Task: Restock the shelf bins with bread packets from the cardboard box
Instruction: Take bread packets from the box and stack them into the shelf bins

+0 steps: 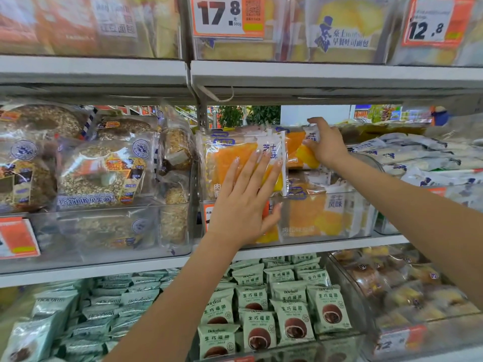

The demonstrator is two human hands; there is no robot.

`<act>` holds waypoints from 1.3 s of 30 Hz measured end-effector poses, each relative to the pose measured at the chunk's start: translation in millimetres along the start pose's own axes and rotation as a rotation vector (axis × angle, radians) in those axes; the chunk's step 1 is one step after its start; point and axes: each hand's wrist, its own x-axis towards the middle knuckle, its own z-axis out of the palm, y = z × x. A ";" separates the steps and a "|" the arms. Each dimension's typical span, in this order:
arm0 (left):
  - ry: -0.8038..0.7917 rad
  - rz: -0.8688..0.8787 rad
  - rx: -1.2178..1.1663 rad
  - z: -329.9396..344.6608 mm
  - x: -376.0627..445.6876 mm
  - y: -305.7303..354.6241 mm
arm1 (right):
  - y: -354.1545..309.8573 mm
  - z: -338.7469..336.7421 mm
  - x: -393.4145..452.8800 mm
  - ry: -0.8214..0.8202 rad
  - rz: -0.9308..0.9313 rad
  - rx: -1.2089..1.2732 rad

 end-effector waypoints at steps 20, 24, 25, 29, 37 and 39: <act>0.099 0.124 -0.337 -34.3 -50.4 28.0 | -2.8 -32.9 -199.1 0.232 -0.271 0.126; -0.056 0.182 -0.480 -55.0 -152.0 77.4 | 26.3 10.4 -316.3 0.115 -0.206 0.173; -0.140 0.171 -0.514 -58.5 -180.8 88.9 | 35.7 24.5 -344.9 0.038 -0.160 0.168; -0.515 0.097 -0.595 -72.2 -292.9 128.7 | 72.0 74.5 -446.3 -0.360 0.031 0.094; -1.394 -0.563 -0.570 -90.7 -438.6 167.0 | 115.0 138.6 -547.3 -1.261 0.284 -0.183; -1.528 -0.823 -0.567 -90.7 -471.2 171.0 | 116.3 156.5 -556.7 -1.469 0.304 -0.207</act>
